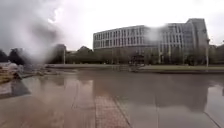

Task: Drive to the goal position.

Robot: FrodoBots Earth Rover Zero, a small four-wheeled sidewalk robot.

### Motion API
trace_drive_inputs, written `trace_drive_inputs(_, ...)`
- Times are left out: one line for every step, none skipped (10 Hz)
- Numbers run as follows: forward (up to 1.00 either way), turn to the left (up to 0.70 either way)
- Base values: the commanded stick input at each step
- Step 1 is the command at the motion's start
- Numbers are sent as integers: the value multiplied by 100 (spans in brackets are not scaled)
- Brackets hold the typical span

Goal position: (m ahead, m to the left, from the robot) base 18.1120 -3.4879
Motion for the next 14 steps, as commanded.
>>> trace_drive_inputs(70, 0)
trace_drive_inputs(70, 0)
trace_drive_inputs(70, 0)
trace_drive_inputs(70, 0)
trace_drive_inputs(70, 0)
trace_drive_inputs(70, 0)
trace_drive_inputs(70, 0)
trace_drive_inputs(70, 0)
trace_drive_inputs(70, 0)
trace_drive_inputs(70, 0)
trace_drive_inputs(70, 0)
trace_drive_inputs(70, 0)
trace_drive_inputs(70, 0)
trace_drive_inputs(70, 0)
